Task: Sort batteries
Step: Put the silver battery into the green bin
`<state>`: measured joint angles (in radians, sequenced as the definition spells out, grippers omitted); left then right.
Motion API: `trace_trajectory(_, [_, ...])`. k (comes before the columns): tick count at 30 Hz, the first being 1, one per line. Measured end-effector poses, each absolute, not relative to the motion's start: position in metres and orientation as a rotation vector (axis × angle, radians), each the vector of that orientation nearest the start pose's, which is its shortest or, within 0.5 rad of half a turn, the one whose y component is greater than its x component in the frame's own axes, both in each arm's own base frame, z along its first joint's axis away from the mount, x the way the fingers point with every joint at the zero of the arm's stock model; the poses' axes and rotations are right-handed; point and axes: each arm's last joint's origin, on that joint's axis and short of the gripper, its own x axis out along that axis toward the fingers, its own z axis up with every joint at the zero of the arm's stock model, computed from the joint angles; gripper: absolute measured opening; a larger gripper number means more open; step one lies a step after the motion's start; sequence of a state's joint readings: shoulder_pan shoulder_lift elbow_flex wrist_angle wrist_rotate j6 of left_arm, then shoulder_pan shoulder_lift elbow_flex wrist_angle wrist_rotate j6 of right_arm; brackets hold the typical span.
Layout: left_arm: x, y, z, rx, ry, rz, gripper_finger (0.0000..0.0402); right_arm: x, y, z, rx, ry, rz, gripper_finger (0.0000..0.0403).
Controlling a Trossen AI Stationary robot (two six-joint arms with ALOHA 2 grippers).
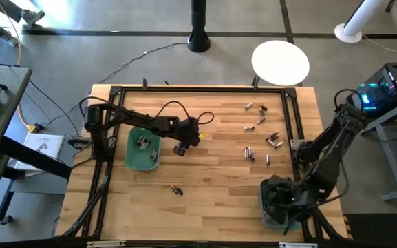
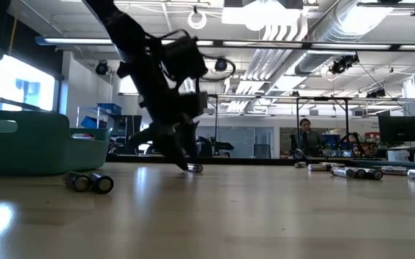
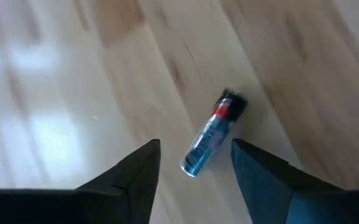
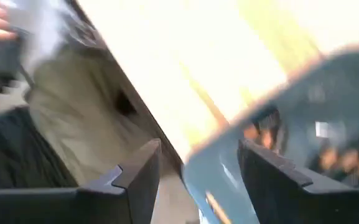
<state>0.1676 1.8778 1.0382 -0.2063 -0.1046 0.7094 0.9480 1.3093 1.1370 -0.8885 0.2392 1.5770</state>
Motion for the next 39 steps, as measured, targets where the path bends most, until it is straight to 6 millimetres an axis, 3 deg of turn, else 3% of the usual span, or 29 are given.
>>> trace_trajectory(7, [0.352,0.065,0.114,0.571,1.118,-0.176,0.0106,0.158,0.199,0.325,0.611,0.845,-0.116,0.0206])
trace_trajectory(11, [0.352,0.067,0.114,0.518,1.109,-0.178,0.0033,0.163,0.194,0.327,0.535,0.794,-0.129,0.0206])
trace_trajectory(15, [0.354,0.069,0.114,0.469,1.088,-0.13,0.0025,0.171,0.185,0.32,0.39,0.711,-0.191,0.0206])
trace_trajectory(20, [0.35,0.061,0.13,0.384,1.072,-0.077,0.0025,0.189,0.177,0.298,0.166,0.602,-0.255,0.0206])
trace_trajectory(24, [0.339,0.038,0.172,0.344,1.015,-0.028,0.0025,0.209,0.166,0.277,0.061,0.565,-0.29,0.0206])
trace_trajectory(29, [0.311,-0.017,0.232,0.326,0.898,0.11,0.0024,0.231,0.138,0.257,-0.09,0.463,-0.433,0.0206])
trace_trajectory(32, [0.283,-0.047,0.258,0.206,0.847,0.198,0.0024,0.244,0.118,0.252,-0.155,0.432,-0.509,0.0206])
trace_trajectory(36, [0.242,-0.069,0.266,-0.076,0.947,0.315,0.0024,0.257,0.096,0.253,-0.193,0.414,-0.564,0.0206])
trace_trajectory(39, [0.212,-0.074,0.262,-0.213,1.11,0.464,0.0023,0.263,0.086,0.253,-0.205,0.439,-0.537,0.0206])
